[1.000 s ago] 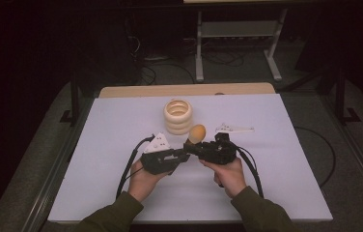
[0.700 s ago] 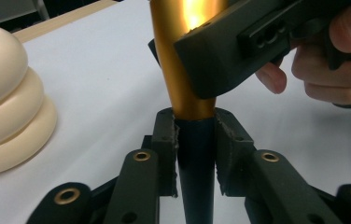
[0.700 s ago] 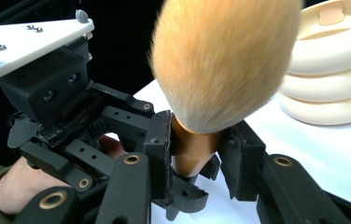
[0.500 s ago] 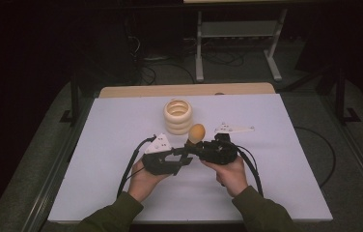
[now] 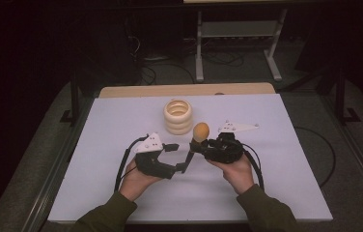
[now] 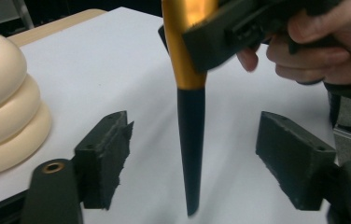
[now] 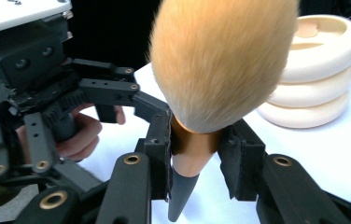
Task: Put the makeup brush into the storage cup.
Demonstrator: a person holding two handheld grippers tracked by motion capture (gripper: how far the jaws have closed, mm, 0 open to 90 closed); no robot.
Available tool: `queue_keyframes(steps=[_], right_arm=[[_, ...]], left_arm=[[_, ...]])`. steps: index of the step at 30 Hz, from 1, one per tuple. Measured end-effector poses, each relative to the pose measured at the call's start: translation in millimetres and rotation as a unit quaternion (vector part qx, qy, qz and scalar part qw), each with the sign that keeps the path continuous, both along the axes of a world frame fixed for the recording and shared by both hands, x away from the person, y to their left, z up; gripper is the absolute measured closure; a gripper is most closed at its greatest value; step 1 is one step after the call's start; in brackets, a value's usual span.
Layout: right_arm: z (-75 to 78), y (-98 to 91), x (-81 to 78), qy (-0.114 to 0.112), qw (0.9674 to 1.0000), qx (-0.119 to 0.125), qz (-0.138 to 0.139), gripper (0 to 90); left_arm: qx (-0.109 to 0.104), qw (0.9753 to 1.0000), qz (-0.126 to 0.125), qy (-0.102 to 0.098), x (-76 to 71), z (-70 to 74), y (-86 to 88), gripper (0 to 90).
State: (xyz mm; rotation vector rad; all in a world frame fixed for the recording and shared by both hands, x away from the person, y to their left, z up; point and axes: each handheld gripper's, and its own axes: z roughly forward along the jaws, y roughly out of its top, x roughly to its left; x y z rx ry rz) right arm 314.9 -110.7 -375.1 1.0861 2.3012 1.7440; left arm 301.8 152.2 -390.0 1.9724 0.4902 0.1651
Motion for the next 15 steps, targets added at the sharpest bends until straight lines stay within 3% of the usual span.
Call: queue_keyframes(steps=[7, 15], right_arm=[[4.0, -6.9, 0.7, -0.009, 0.9999, -0.010, -0.004, 65.1], [7.5, -12.9, 0.3, -0.014, 0.9996, -0.023, -0.007, 65.1]], left_arm=[[-0.008, 1.0000, -0.004, -0.004, -3.8, -1.3, 12.5, 13.9], [-0.019, 0.9997, 0.010, -0.010, -8.8, -2.7, 28.0, 7.4]])
